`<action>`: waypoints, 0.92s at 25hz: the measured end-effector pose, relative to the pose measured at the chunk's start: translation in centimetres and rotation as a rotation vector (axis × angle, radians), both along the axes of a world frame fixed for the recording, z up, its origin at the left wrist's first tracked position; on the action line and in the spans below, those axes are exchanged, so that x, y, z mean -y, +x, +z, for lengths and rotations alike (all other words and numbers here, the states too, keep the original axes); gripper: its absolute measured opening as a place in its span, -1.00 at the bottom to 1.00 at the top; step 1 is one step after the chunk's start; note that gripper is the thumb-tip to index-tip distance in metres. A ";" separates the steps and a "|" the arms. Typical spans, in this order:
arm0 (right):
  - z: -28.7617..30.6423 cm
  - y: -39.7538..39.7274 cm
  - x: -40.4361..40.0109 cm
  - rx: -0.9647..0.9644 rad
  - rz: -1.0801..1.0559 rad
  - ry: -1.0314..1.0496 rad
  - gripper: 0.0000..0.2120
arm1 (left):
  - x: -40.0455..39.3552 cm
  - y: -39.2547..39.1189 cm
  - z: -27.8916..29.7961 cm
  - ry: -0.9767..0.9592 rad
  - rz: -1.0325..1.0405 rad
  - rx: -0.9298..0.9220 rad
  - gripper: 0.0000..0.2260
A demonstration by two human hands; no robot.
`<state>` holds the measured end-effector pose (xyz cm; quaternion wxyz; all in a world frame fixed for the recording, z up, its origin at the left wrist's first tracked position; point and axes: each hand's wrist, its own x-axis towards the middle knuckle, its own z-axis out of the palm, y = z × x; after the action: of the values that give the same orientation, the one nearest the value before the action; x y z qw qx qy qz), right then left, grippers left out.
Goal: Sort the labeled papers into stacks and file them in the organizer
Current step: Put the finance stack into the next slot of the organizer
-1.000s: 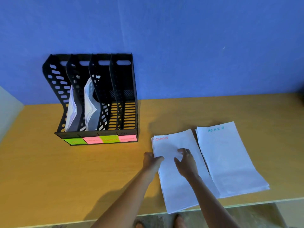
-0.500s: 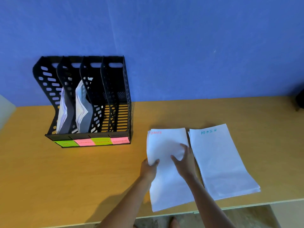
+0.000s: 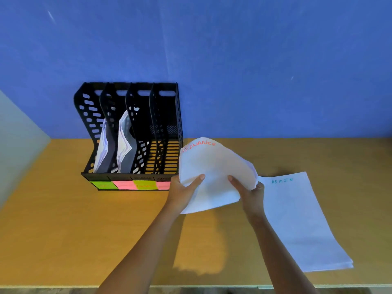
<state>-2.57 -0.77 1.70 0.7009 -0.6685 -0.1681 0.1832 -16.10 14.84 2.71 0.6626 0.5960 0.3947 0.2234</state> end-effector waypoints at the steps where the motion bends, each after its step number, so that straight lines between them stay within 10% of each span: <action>1: 0.1 -0.3 -0.1 0.011 0.027 0.019 -0.83 | -0.2 -0.1 -0.2 0.001 0.013 -0.007 -0.80; 8: -2.0 -1.9 0.4 0.012 0.152 -0.174 -0.82 | 1.6 -2.1 -3.7 -0.001 -0.030 -0.006 -0.82; 15: 3.4 -4.8 -2.9 0.433 -0.292 -0.250 -0.19 | 1.8 -1.0 -2.3 0.308 0.050 -0.075 -0.75; 20: 7.2 -8.7 -6.9 0.274 -0.073 -0.258 -0.39 | 3.4 -0.2 0.1 0.756 0.053 -0.108 -0.81; 23: 7.9 -8.4 -7.9 0.284 -0.173 -0.338 -0.73 | 3.1 -0.8 0.6 0.674 0.018 -0.020 -0.66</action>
<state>-10.93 7.17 9.57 0.5613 -0.8074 -0.1741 0.0521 -16.86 11.73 3.33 0.4222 0.7804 0.3101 0.3414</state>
